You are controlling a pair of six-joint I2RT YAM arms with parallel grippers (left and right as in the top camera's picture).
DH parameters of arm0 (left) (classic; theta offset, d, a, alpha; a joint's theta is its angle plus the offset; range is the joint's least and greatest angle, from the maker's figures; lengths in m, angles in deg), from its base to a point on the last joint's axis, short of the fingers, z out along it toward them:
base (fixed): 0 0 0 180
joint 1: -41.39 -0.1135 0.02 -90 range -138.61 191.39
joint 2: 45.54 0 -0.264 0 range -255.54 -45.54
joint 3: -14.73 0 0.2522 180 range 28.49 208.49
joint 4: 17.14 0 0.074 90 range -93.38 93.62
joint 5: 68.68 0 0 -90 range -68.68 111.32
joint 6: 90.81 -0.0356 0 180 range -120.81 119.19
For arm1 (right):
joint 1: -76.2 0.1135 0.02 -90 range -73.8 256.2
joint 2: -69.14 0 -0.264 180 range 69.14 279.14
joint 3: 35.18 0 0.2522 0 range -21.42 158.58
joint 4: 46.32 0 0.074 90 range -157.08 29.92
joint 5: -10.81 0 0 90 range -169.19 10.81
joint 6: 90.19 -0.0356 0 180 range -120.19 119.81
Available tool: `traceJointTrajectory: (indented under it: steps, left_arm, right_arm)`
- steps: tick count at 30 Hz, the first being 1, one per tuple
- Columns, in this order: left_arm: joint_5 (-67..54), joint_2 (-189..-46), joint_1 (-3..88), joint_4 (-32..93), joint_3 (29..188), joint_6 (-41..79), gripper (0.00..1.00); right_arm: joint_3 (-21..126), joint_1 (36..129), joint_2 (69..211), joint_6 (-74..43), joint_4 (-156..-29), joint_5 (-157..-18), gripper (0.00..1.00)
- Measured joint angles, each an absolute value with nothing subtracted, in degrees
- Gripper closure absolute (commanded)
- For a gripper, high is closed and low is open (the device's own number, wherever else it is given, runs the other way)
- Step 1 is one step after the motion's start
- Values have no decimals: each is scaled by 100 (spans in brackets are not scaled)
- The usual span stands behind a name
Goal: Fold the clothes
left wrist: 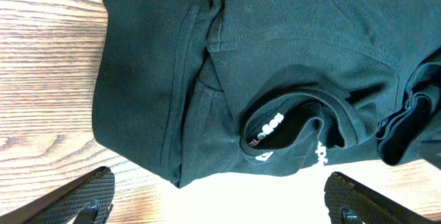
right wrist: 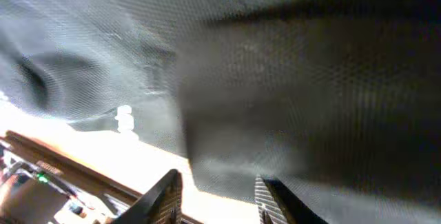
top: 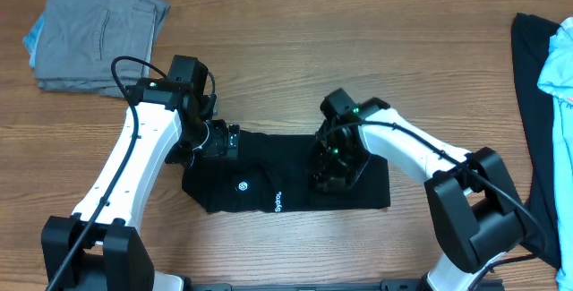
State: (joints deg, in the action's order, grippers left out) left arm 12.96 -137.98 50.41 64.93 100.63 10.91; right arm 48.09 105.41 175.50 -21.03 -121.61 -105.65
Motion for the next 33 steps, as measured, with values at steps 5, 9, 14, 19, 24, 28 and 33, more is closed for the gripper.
traceJointTrajectory:
  steps: [5, 9, 14, 19, 24, 28, 33]
  left_arm:
    - [1299, -13798, 5041, 6294, 10058, 1091, 0]
    - [1294, -13798, 5008, 5910, 10058, 969, 0]
    - [1041, -13855, 4418, 5637, 10061, 753, 0]
    - [273, -14170, 3428, 5868, 10058, -8, 0]
    - [-693, -14594, 2844, 6268, 10058, -1094, 0]
    - [-1034, -14884, 2846, 6292, 10058, -1553, 0]
    - [-992, -15361, 2866, 6262, 10058, -1676, 0]
  right_arm:
    - [6173, 10530, 17513, -2140, -13438, -9937, 0]
    - [7183, 10506, 17448, -2116, -14332, -9443, 0]
    - [7731, 10386, 17327, -2118, -14727, -8960, 0]
    - [7740, 10279, 17317, -2109, -14706, -8698, 0]
    - [7740, 10274, 17317, -2112, -14456, -8619, 0]
    - [7740, 10274, 17317, -2085, -14369, -8600, 0]
    - [7740, 10274, 17317, -2026, -14367, -8578, 0]
